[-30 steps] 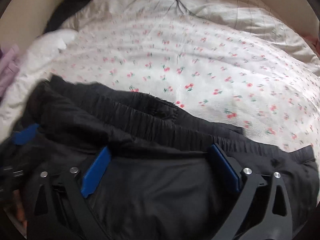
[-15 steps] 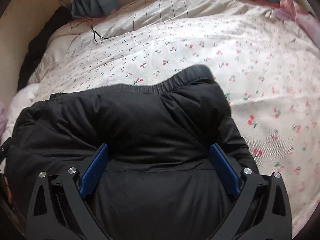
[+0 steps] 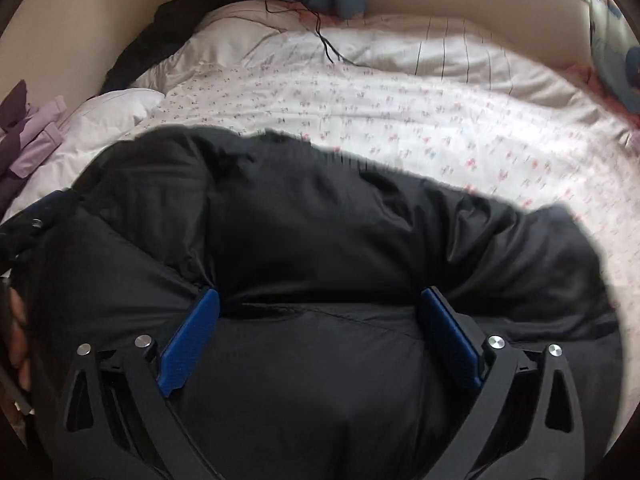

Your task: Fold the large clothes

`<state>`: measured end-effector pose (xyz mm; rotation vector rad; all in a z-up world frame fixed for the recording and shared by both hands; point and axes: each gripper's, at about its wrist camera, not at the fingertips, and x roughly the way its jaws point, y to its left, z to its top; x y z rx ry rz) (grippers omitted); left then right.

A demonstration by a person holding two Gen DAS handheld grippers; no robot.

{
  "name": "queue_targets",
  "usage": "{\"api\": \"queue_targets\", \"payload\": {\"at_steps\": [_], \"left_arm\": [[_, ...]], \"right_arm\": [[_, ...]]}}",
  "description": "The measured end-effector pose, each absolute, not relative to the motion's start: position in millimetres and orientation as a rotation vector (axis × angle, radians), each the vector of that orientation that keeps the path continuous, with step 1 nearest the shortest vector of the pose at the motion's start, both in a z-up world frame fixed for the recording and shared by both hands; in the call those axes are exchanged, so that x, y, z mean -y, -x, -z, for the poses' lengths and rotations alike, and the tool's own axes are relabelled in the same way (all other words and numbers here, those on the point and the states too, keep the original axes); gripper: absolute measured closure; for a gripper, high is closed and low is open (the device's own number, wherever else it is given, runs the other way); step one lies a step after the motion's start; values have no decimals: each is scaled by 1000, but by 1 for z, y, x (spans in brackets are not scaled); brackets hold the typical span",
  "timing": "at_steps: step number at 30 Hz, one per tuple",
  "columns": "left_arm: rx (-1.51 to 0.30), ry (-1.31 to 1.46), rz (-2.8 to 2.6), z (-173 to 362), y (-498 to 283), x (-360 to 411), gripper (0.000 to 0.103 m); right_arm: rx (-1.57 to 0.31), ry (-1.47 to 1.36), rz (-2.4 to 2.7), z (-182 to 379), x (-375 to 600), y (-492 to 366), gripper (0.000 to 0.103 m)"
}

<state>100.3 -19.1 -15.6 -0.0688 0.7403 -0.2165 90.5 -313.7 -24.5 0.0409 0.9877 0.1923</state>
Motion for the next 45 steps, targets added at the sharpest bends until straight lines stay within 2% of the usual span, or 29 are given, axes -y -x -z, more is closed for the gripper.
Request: {"api": "queue_targets", "payload": {"at_steps": [5, 10, 13, 17, 19, 23, 27, 34, 41, 43, 45], "left_arm": [[-731, 25, 209, 18, -93, 18, 19], [-710, 0, 212, 15, -88, 20, 19], [-702, -11, 218, 15, -87, 21, 19], [-697, -26, 221, 17, -86, 22, 19], [-697, -31, 224, 18, -86, 23, 19], [-698, -42, 228, 21, -85, 23, 19], [-695, -43, 228, 22, -84, 23, 19], [-685, -52, 229, 28, -83, 25, 15], [-703, -40, 243, 26, -85, 15, 15], [-709, 3, 235, 25, -86, 3, 15], [-735, 46, 221, 35, -93, -11, 7]], "right_arm": [[-921, -60, -199, -5, 310, -83, 7], [-859, -22, -237, -33, 277, -115, 7], [-903, 21, -246, -20, 248, -153, 7], [-1051, 63, -253, 26, 230, -181, 7], [-1048, 40, -259, 24, 234, -182, 7], [-983, 29, -244, -4, 258, -162, 7], [-923, 9, -102, -24, 322, -131, 7], [-1050, -212, 2, 39, 411, -117, 7], [-931, -148, 18, -17, 426, -48, 7], [-1010, -101, 67, -1, 438, -29, 7], [-1110, -119, -6, 19, 453, -18, 7]]}}
